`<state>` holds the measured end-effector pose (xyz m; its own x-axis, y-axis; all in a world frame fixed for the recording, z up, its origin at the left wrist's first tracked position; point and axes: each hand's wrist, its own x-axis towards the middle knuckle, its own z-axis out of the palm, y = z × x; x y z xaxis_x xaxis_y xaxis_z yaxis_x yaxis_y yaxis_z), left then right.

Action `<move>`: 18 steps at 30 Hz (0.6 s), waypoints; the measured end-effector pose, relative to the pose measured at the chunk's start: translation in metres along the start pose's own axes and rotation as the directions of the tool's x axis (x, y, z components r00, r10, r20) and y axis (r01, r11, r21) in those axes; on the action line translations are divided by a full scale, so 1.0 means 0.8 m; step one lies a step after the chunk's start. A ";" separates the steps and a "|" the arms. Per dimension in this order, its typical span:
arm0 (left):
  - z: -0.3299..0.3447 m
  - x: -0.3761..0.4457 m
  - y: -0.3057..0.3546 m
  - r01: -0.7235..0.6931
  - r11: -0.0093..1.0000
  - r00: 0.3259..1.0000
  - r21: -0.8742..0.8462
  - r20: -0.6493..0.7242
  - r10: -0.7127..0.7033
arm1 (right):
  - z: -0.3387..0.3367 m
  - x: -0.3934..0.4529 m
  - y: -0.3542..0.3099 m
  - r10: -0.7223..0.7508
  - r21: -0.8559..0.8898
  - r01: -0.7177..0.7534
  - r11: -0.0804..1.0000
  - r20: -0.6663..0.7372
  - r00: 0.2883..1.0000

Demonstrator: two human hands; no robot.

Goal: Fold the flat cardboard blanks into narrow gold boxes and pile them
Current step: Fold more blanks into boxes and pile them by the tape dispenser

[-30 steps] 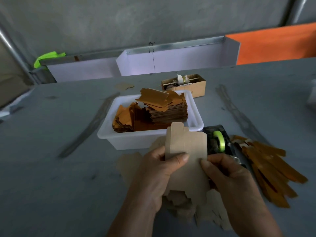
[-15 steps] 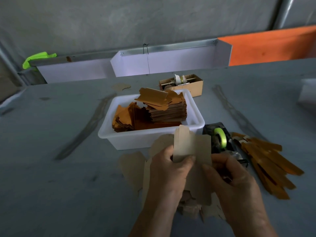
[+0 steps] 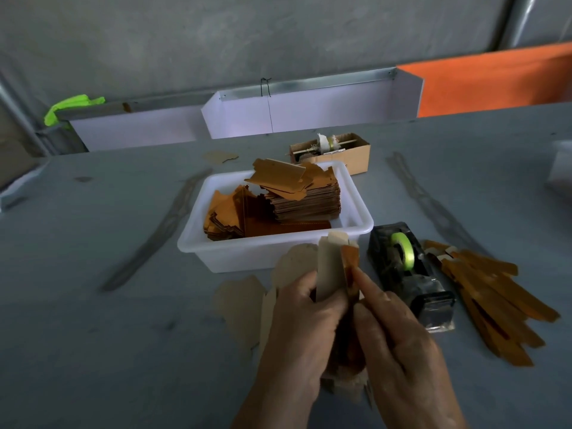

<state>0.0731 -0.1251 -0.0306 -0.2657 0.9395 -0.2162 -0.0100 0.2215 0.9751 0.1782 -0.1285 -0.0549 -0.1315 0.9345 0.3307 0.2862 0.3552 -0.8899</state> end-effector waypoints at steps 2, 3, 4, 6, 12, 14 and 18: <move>-0.008 -0.003 0.004 0.023 0.999 0.997 -0.033 0.072 -0.021 | 0.001 0.000 0.002 0.024 0.001 -0.025 1.000 0.039 0.999; -0.011 -0.004 0.004 0.013 1.000 0.995 -0.022 0.096 -0.011 | 0.001 0.000 0.002 0.046 -0.011 -0.046 0.999 0.072 0.996; -0.013 -0.005 0.003 -0.010 1.000 0.994 0.000 0.111 0.010 | 0.000 0.001 0.001 0.065 -0.025 -0.063 0.998 0.099 0.993; -0.014 -0.006 0.002 -0.066 0.997 0.994 0.035 0.095 0.062 | -0.004 0.004 -0.002 0.102 -0.020 -0.100 0.995 0.146 0.984; -0.024 -0.004 0.002 -0.022 0.999 0.979 -0.026 0.200 0.027 | -0.026 0.014 0.000 0.287 0.194 -0.287 0.938 0.029 0.958; -0.025 -0.004 0.003 0.003 0.997 0.963 -0.072 0.268 0.016 | -0.030 0.018 -0.003 0.328 0.311 -0.340 0.888 0.090 0.940; -0.022 -0.007 0.003 -0.028 0.999 0.955 -0.039 0.293 0.038 | -0.026 0.025 -0.007 0.380 0.457 -0.420 0.784 0.181 0.907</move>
<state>0.0574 -0.1342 -0.0264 0.0284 0.9826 -0.1838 -0.0397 0.1848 0.9820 0.1940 -0.1115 -0.0364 -0.1822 0.9786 -0.0954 -0.1535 -0.1242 -0.9803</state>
